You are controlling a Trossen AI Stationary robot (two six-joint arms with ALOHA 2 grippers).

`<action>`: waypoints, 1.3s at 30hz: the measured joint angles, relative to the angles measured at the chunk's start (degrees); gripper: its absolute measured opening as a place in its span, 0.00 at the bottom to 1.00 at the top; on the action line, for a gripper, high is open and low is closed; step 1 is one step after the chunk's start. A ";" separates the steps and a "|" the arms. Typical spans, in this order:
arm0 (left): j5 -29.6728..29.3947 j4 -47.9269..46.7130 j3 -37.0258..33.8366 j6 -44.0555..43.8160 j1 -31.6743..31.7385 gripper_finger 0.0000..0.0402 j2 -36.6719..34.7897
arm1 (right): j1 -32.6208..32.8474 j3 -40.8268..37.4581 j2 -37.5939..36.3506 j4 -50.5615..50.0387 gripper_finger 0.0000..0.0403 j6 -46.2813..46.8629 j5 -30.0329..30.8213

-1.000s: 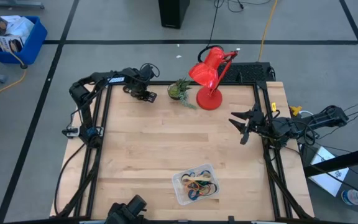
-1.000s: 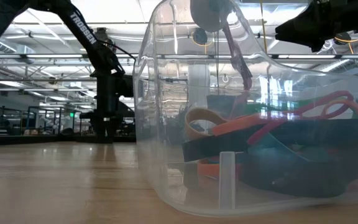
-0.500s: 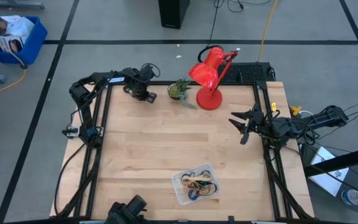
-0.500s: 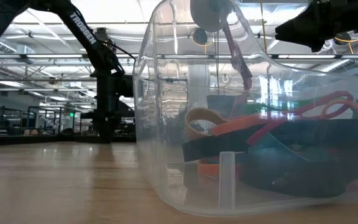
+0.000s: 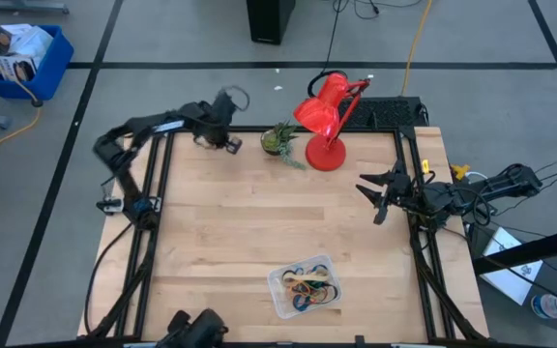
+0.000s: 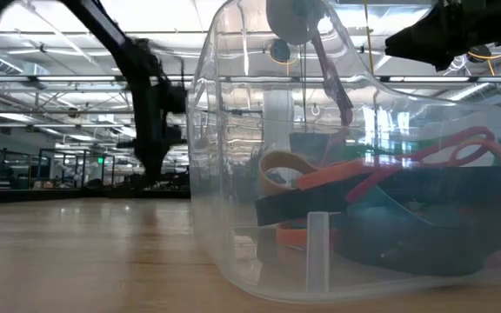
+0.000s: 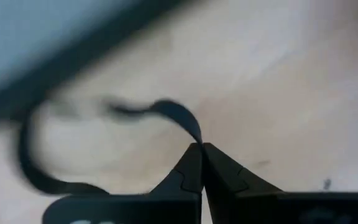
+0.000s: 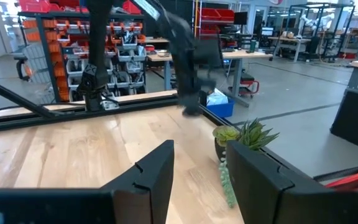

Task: Pick and place rubber bands into bin
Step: Put the black rubber band into the transparent container

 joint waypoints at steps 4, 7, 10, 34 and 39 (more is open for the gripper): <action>0.64 -0.12 0.19 -0.48 -1.25 0.01 -10.33 | 0.01 0.00 0.00 0.00 0.36 -0.86 -0.02; 2.78 0.92 0.29 -1.90 -2.73 0.01 -19.58 | 0.01 0.00 0.00 0.00 0.36 -0.89 -0.11; 3.39 1.63 0.30 -3.56 -4.35 0.01 -28.88 | 0.00 0.00 0.00 0.00 0.36 -0.91 -0.15; 26.59 21.79 0.43 -10.46 -19.87 0.01 -57.52 | 0.00 0.00 0.01 0.00 0.36 -3.87 -0.20; 31.53 35.70 0.45 -11.87 -30.41 0.01 -50.23 | 0.00 0.00 0.02 0.00 0.36 -4.07 -0.22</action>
